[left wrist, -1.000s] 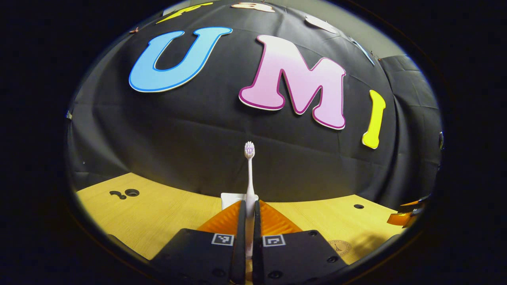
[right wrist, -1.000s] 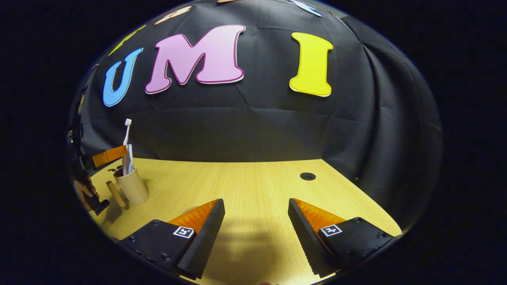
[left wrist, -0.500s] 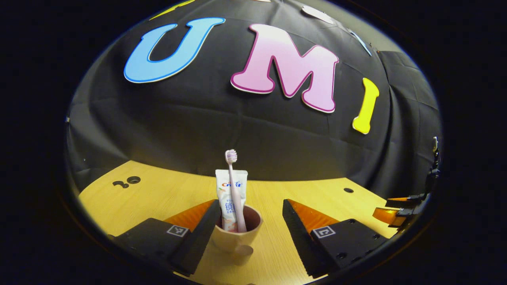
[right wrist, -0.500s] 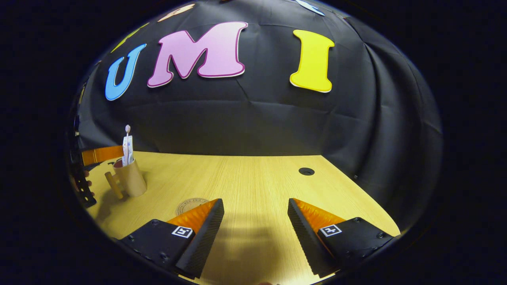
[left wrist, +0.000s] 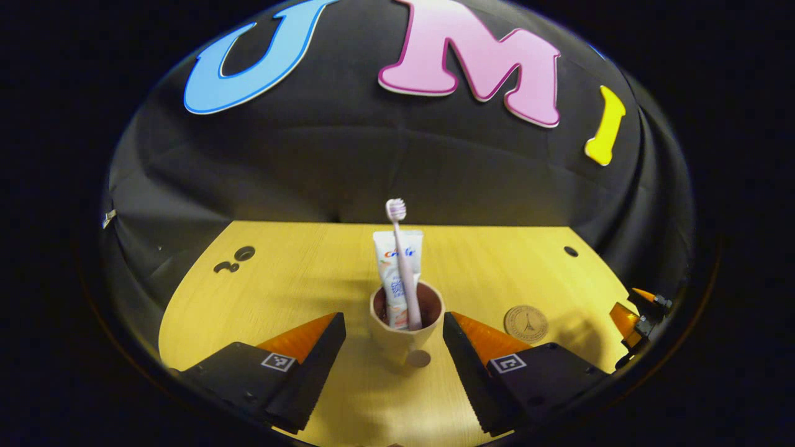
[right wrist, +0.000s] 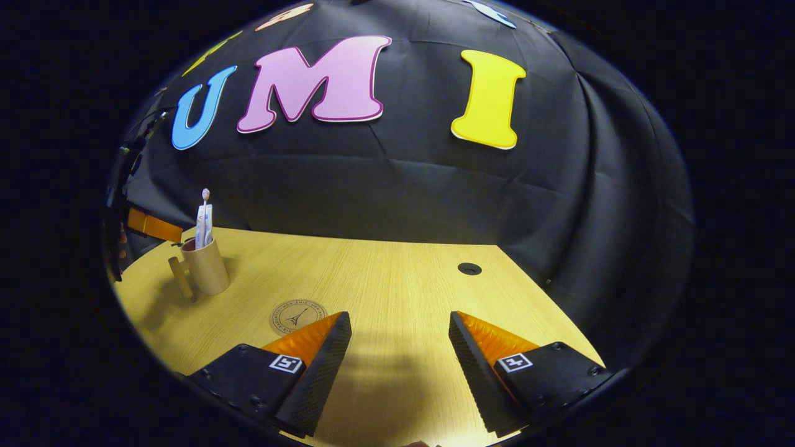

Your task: Put the toothbrush and toothpaste on the desktop into the cup, then pick up the cup and place it on the coaster on the desktop.

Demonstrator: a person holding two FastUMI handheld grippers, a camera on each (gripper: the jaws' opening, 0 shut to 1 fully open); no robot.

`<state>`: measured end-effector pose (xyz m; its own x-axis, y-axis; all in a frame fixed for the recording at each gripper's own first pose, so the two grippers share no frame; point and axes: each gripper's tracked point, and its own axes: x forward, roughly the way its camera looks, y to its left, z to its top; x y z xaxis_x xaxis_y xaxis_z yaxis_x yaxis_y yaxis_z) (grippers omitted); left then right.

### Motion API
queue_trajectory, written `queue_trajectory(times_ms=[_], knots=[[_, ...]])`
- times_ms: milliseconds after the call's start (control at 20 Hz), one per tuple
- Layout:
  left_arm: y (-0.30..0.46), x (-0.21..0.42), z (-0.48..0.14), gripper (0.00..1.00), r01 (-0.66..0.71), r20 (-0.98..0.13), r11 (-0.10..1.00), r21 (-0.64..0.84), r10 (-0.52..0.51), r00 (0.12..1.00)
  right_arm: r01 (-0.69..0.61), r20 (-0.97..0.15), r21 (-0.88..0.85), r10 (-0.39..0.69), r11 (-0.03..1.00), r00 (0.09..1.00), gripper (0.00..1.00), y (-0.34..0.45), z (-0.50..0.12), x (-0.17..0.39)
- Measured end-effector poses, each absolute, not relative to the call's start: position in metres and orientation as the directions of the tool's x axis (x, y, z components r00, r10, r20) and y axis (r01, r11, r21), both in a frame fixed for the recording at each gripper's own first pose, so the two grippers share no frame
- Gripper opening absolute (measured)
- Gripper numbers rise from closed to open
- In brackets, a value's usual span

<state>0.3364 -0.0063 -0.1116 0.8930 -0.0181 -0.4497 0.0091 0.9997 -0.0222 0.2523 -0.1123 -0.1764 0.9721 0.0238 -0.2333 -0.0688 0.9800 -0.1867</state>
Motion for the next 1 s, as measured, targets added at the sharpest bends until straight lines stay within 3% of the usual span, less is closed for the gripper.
queue_trajectory(times_ms=[500, 650, 850, 1000], knots=[[-0.021, 0.341, -0.172, 0.98, 0.115, -0.775, 0.991, 0.073, -0.016, 0.631, -0.046, -0.279, -0.15, 0.002, 0.988, 0.96, 0.96, -0.135, -0.171, 0.236], [-0.025, 0.347, -0.181, 0.97, 0.167, -0.819, 0.977, 0.132, 0.013, 0.574, -0.015, -0.3, -0.116, -0.02, 0.993, 0.954, 0.96, -0.141, -0.171, 0.229], [-0.027, 0.349, -0.197, 0.91, 0.172, -0.879, 0.981, 0.089, -0.004, 0.476, -0.003, -0.319, -0.118, -0.035, 0.993, 0.947, 0.97, -0.148, -0.175, 0.222], [-0.025, 0.352, -0.2, 0.76, 0.144, -0.903, 0.988, 0.056, -0.011, 0.43, 0.004, -0.351, -0.111, -0.043, 0.994, 0.935, 0.97, -0.152, -0.185, 0.215]])
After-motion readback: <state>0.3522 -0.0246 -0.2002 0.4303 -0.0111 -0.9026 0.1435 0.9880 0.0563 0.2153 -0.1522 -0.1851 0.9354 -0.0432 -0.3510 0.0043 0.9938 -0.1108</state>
